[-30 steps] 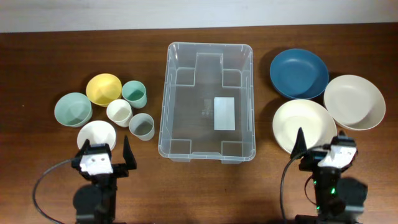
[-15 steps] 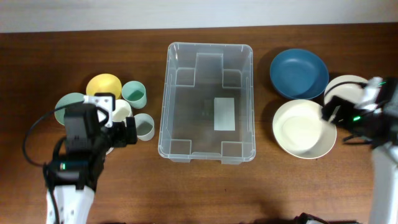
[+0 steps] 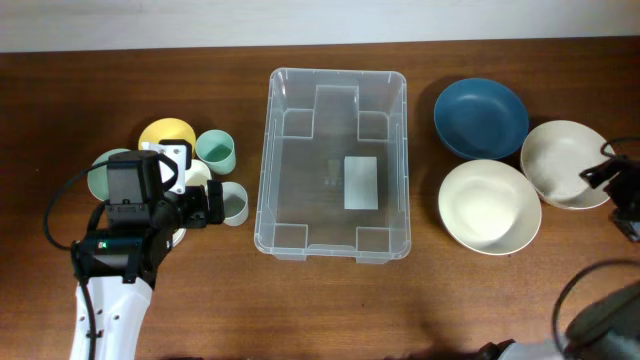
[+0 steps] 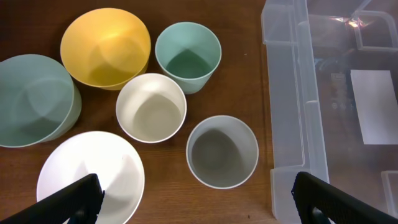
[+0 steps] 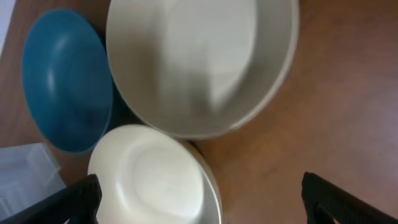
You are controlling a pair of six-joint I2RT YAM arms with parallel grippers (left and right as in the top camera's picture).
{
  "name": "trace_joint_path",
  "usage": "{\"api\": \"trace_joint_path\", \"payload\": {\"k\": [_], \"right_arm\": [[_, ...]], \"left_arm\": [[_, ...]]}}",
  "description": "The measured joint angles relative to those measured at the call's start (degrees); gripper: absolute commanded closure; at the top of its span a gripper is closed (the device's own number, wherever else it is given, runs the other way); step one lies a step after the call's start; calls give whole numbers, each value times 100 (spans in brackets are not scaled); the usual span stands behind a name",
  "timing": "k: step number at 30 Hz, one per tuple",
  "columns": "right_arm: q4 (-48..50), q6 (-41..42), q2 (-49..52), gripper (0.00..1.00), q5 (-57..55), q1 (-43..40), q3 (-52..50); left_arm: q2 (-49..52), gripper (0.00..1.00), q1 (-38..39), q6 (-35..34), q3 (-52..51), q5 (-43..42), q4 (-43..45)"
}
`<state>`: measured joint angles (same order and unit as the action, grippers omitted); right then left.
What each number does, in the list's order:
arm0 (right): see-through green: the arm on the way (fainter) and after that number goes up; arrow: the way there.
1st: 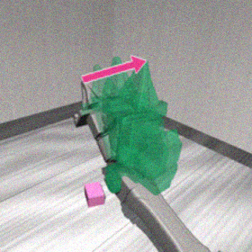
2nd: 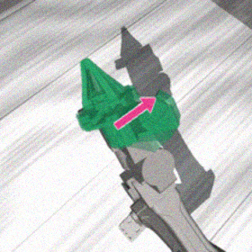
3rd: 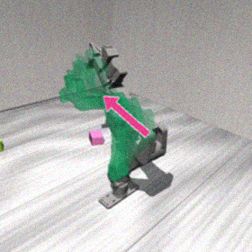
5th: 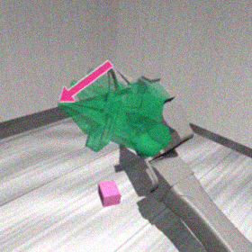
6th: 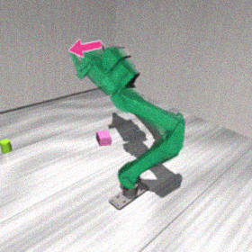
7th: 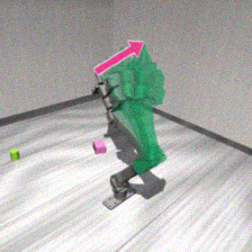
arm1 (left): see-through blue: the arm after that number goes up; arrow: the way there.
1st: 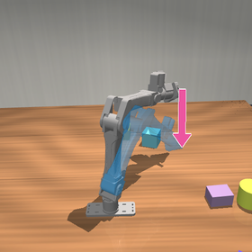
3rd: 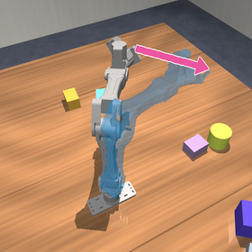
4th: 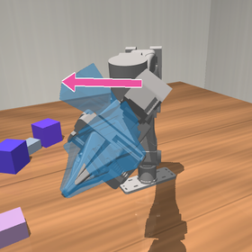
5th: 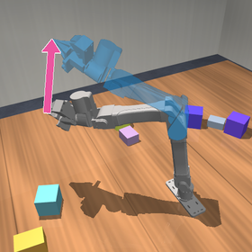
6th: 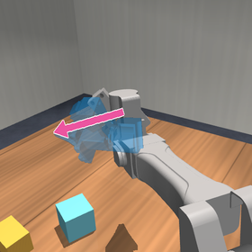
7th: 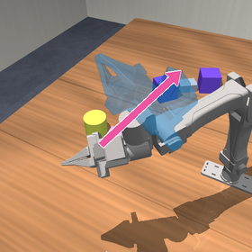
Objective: Pack container
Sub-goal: 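Move right gripper to the cream bowl at far right and grasp its rim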
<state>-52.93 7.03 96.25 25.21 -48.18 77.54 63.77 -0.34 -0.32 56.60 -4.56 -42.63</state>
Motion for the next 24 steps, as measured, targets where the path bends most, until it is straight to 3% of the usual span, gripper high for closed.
{"api": "trace_joint_path", "payload": {"k": [6, 13, 21, 24], "right_arm": [[468, -146, 1067, 1, 636, -92, 0], [787, -149, 1589, 0, 726, -302, 0], [1064, -144, 1753, 31, 404, -306, -2], [1091, 7, 1753, 33, 162, -306, -2]], "left_arm": [[0, 1, 0, 2, 0, 2, -2], [0, 1, 0, 2, 0, 2, 33], [0, 1, 0, 2, 0, 4, 66], [0, 1, 0, 2, 0, 4, 129]]}}
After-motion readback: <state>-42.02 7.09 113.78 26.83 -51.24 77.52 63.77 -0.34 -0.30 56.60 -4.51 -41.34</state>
